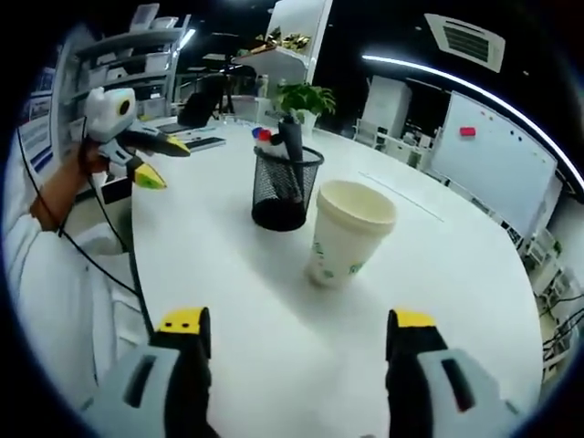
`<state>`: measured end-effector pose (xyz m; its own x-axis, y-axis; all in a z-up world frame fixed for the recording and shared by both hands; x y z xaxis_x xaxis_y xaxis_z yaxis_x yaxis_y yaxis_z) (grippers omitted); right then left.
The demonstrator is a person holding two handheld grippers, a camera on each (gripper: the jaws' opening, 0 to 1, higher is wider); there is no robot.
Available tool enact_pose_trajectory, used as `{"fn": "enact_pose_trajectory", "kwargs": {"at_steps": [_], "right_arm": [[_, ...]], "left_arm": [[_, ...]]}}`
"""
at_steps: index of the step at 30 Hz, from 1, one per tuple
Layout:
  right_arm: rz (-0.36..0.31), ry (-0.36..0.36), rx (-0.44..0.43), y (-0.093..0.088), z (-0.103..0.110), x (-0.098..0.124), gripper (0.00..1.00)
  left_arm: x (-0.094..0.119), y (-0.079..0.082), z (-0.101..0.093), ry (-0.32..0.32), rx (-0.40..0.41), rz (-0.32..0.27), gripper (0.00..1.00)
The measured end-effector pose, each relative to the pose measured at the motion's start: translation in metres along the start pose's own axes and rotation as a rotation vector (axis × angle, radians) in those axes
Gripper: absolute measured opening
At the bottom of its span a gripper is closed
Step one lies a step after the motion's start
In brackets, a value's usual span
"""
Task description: Place the scattered laser pointers and whiteboard markers into the pen holder and stack the scattered paper cups together
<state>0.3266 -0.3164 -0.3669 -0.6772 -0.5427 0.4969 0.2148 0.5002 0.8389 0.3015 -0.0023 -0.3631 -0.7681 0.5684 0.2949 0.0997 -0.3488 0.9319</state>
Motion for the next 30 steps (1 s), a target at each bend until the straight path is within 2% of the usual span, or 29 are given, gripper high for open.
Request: {"fn": "enact_pose_trajectory", "kwargs": {"at_steps": [4, 18, 30], "right_arm": [[-0.012, -0.012, -0.012, 0.003, -0.001, 0.006, 0.80], [0.040, -0.016, 0.007, -0.004, 0.001, 0.010, 0.77], [0.040, -0.033, 0.025, -0.004, 0.003, 0.020, 0.77]], "left_arm": [[0.000, -0.002, 0.000, 0.001, 0.005, 0.011, 0.50], [0.001, -0.006, 0.001, -0.009, 0.010, 0.047, 0.50], [0.001, -0.007, 0.002, -0.011, 0.001, 0.062, 0.52]]}}
Point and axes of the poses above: the point that each gripper's makers call its tool centre point, and the gripper's own axes: x roughly backward along the fingers, z roughly to its left, y roughly out of its top, the point moved 7 cm from there along x, roughly backward along the fingers, and after that the axes turned 3 degrees about -z, right-handed, at the moved point
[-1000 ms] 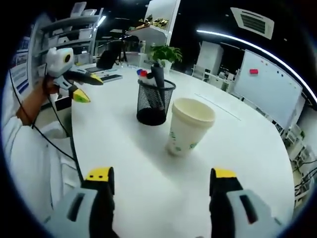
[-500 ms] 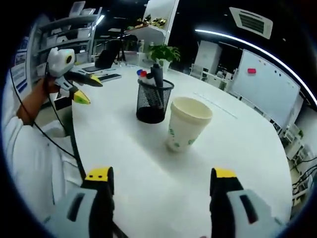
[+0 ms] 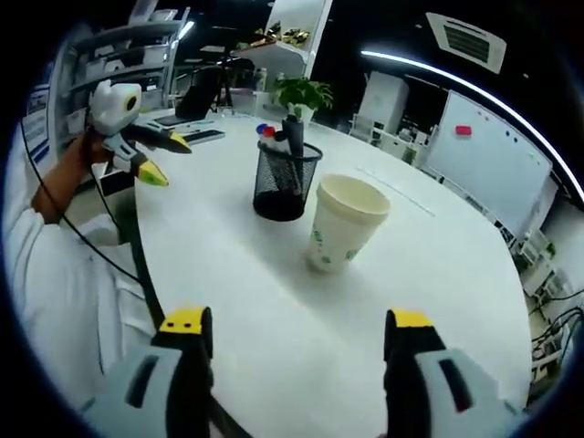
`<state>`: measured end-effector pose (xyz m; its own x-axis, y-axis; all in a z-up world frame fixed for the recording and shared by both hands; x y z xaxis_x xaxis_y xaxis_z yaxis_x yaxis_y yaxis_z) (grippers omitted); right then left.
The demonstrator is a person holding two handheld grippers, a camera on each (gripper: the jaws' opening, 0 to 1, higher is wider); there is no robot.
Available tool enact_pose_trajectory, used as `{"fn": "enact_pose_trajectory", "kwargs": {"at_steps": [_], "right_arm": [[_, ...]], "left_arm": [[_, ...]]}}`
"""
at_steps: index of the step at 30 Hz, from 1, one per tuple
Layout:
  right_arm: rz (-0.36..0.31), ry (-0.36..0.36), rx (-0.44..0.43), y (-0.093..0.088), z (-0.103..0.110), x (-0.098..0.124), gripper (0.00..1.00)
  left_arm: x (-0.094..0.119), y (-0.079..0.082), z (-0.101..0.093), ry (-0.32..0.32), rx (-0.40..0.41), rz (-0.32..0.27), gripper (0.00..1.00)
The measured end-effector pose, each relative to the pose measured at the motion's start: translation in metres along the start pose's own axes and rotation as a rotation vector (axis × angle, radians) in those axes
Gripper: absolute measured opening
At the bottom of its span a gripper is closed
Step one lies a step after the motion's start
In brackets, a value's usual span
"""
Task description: Place the scattered laser pointers and whiteboard markers into the pen holder and stack the scattered paper cups together
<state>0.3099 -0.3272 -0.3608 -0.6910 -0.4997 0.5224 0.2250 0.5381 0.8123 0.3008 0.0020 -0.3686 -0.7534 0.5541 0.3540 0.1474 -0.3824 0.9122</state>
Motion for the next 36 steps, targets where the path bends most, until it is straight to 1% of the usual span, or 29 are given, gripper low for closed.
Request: {"fn": "enact_pose_trajectory", "kwargs": {"at_steps": [12, 17, 22, 24, 30, 36], "right_arm": [[-0.003, -0.008, 0.013, 0.003, 0.001, 0.011, 0.76], [0.005, -0.027, 0.024, 0.005, 0.000, 0.018, 0.76], [-0.005, -0.045, 0.032, 0.010, -0.002, 0.022, 0.76], [-0.007, -0.043, 0.038, 0.011, 0.000, 0.023, 0.76], [-0.006, -0.043, 0.039, 0.010, 0.002, 0.024, 0.76], [0.011, -0.056, 0.023, 0.005, 0.001, 0.023, 0.76]], "left_arm": [[0.002, 0.001, -0.002, -0.002, -0.005, 0.014, 0.54], [0.002, 0.000, -0.002, 0.001, -0.005, 0.020, 0.55], [0.003, 0.000, -0.002, 0.003, -0.006, 0.022, 0.56], [0.003, 0.001, -0.002, 0.004, -0.008, 0.024, 0.56], [0.004, 0.000, -0.001, 0.006, -0.008, 0.029, 0.55], [0.005, 0.000, 0.000, 0.009, -0.007, 0.027, 0.55]]}}
Point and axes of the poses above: the point that each gripper's makers call its tool centre point, and the gripper's own axes: x roughly backward along the fingers, z roughly to its left, y roughly out of its top, the point moved 7 cm from there along x, roughly backward along the fingers, and after that the axes turned 3 degrees about -z, right-handed, at the moved point
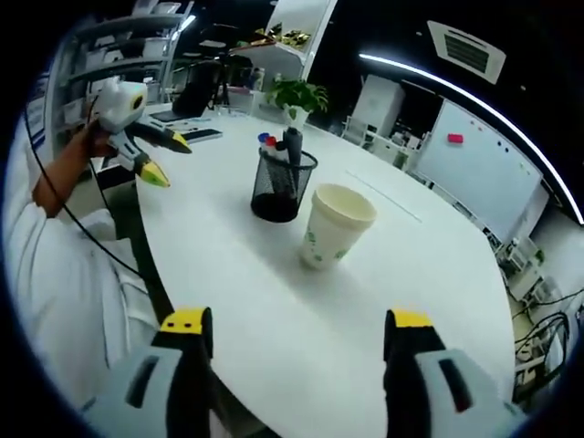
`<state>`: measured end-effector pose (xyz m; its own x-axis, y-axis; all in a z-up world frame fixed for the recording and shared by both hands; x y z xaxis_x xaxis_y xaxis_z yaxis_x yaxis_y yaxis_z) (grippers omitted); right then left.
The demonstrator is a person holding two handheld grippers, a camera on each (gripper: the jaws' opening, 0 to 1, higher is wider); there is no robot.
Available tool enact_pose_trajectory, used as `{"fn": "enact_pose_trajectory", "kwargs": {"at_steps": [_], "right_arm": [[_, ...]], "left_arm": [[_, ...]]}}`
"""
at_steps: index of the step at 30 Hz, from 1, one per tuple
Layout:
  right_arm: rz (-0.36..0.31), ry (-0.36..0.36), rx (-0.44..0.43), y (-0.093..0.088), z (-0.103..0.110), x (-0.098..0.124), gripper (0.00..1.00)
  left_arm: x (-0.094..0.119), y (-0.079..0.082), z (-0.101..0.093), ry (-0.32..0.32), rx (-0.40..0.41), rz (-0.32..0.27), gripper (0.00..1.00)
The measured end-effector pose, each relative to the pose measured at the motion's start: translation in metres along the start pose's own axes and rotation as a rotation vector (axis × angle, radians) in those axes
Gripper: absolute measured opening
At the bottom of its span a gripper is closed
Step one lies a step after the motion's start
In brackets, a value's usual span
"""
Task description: Place the scattered laser pointers and whiteboard markers into the pen holder and stack the scattered paper cups together
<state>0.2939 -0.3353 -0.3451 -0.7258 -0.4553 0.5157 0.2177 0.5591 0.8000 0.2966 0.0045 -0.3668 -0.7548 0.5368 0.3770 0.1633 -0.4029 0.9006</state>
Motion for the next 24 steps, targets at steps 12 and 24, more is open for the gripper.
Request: {"fn": "enact_pose_trajectory", "kwargs": {"at_steps": [12, 24], "right_arm": [[0.012, -0.018, -0.008, -0.005, -0.002, 0.005, 0.76], [-0.007, -0.064, -0.017, -0.003, -0.011, 0.015, 0.76]], "left_arm": [[0.004, 0.002, 0.005, 0.020, -0.004, 0.002, 0.56], [0.015, 0.014, 0.002, 0.032, -0.016, -0.024, 0.56]]}}
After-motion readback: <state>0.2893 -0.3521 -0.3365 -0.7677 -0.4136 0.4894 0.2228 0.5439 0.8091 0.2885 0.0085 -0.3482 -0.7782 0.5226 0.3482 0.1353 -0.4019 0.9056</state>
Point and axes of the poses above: the point that each gripper's makers call its tool centre point, and the gripper's own axes: x roughly backward along the fingers, z roughly to its left, y roughly out of its top, the point moved 7 cm from there along x, roughly backward along the fingers, and after that the axes turned 3 degrees about -z, right-handed, at the moved point
